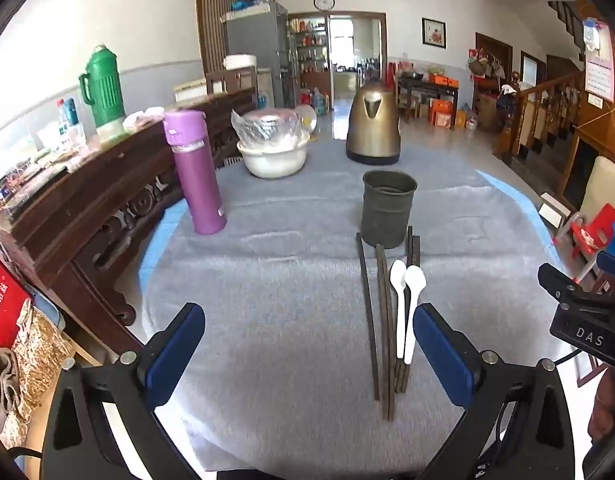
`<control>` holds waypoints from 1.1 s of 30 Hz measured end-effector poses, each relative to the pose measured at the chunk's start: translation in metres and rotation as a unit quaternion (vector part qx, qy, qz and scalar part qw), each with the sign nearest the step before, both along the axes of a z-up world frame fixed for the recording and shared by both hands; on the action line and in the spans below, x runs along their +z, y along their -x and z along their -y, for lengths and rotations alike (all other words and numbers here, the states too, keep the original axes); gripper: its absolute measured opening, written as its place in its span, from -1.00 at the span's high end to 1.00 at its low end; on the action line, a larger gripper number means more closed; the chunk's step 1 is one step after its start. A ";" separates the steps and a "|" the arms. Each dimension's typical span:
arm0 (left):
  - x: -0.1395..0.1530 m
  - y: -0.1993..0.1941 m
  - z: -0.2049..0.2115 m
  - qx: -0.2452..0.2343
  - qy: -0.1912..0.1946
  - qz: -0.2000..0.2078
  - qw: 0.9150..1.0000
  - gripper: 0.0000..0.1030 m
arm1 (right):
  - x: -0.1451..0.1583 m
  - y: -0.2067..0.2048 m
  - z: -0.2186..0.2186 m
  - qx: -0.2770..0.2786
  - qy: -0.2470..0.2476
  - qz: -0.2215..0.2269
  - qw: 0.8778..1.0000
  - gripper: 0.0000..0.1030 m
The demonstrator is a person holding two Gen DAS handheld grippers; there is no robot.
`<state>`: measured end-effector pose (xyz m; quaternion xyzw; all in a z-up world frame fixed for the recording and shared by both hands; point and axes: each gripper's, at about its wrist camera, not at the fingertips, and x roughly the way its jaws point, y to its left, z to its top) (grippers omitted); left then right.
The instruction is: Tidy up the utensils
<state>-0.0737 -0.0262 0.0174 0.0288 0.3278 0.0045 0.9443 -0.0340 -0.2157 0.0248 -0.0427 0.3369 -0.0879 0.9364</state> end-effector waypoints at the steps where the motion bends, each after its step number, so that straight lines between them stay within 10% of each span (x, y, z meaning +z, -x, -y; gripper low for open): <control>1: 0.002 0.005 -0.001 0.001 -0.001 0.003 1.000 -1.00 | 0.005 0.007 -0.002 0.004 -0.006 0.004 1.000 -0.99; 18: 0.034 0.071 -0.003 0.009 -0.008 0.066 0.998 -1.00 | 0.039 0.075 -0.015 0.026 -0.013 0.052 0.998 -1.00; 33: 0.018 0.074 -0.033 0.022 0.026 0.034 0.999 -1.00 | 0.035 0.071 -0.032 0.026 -0.022 0.054 0.998 -1.00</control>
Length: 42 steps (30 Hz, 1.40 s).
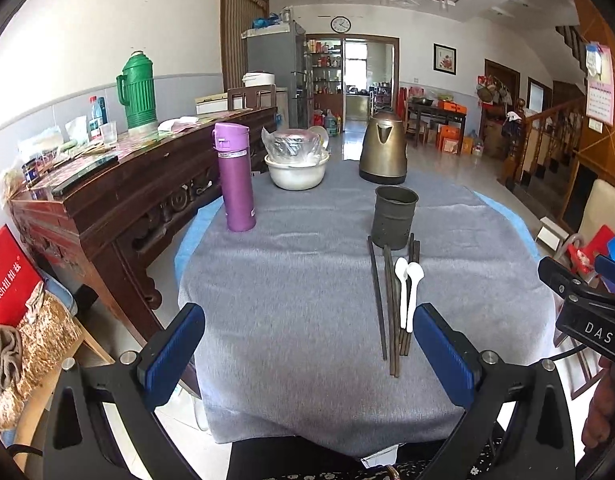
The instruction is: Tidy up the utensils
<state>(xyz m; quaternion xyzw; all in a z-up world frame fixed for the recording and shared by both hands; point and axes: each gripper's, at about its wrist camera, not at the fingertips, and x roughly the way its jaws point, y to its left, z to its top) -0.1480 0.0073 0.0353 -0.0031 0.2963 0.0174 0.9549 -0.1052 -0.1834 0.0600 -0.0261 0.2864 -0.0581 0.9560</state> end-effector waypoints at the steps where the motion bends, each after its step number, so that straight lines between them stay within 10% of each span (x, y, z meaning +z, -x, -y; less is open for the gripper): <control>1: -0.001 0.000 -0.001 0.000 0.001 0.001 1.000 -1.00 | 0.001 0.000 -0.002 0.000 0.003 0.002 1.000 -1.00; 42: -0.008 -0.008 0.008 -0.031 0.009 -0.005 0.999 -1.00 | -0.004 -0.003 -0.003 -0.003 0.000 -0.007 1.000 -1.00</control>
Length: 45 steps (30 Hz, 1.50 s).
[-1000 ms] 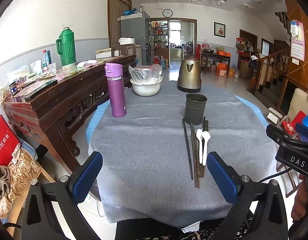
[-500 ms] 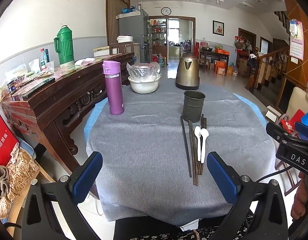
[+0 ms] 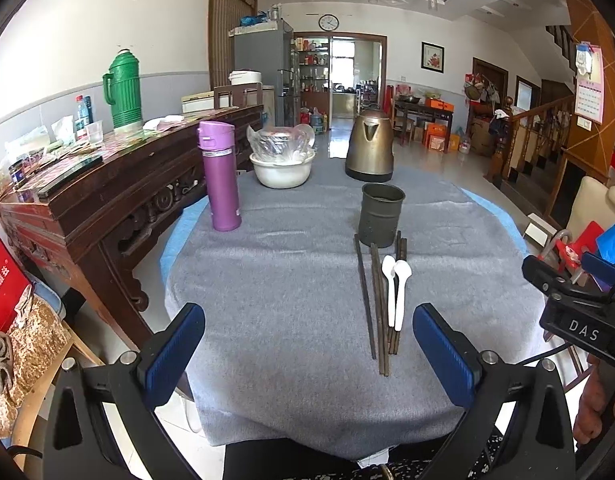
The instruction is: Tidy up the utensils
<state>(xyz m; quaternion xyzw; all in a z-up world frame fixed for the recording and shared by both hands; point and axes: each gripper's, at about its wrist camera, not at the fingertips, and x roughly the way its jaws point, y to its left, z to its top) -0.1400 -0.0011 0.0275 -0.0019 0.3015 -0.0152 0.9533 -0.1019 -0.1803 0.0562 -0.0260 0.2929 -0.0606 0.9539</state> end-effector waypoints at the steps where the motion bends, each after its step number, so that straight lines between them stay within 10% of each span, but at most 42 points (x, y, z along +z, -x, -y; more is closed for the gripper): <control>1: -0.001 -0.003 0.002 -0.004 0.001 -0.003 1.000 -1.00 | -0.001 -0.001 0.000 0.000 -0.001 -0.003 1.000 -1.00; 16: -0.041 -0.076 0.008 -0.033 -0.012 -0.061 0.998 -1.00 | -0.040 -0.067 0.039 0.038 -0.122 -0.054 0.990 -0.96; 27: -0.074 -0.121 -0.021 -0.010 0.003 -0.113 0.994 -0.54 | -0.127 -0.197 0.017 0.080 -0.222 -0.210 0.949 -0.05; 32: -0.078 -0.139 -0.023 -0.016 0.008 -0.122 0.992 -0.42 | -0.148 -0.232 0.010 0.072 -0.248 -0.250 0.933 -0.04; 45: -0.073 -0.188 -0.004 -0.103 0.046 -0.153 0.982 0.28 | -0.155 -0.246 0.015 0.072 -0.228 -0.276 0.931 0.80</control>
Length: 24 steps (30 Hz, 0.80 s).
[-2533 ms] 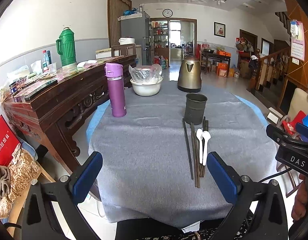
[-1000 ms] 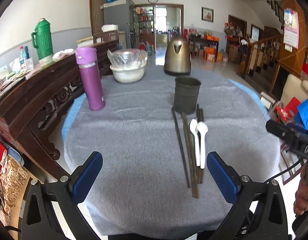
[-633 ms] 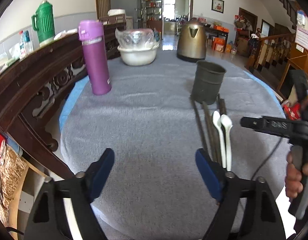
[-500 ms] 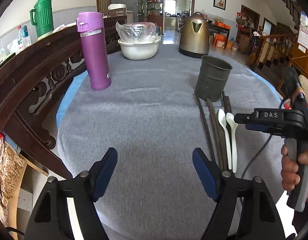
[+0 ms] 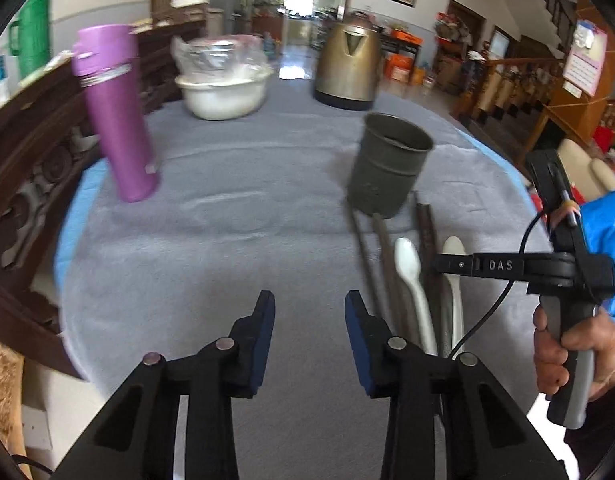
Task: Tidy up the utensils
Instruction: 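Lower the right tool to a white spoon and close on it, then lift the white spoon with the right tool toward the grey cup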
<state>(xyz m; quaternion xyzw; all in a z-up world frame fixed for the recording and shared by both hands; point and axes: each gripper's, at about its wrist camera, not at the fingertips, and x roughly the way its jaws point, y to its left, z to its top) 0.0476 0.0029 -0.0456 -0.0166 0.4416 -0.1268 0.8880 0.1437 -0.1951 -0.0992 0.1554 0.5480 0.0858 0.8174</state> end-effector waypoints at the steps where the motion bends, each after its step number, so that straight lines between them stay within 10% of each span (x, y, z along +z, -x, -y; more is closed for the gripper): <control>1: 0.000 -0.005 0.006 -0.013 0.004 -0.005 1.000 0.29 | -0.001 0.002 0.004 -0.003 -0.004 0.004 1.000 0.80; 24: -0.040 -0.086 0.111 -0.226 -0.045 -0.080 0.970 0.67 | -0.001 0.027 0.095 -0.076 -0.084 0.016 0.993 0.79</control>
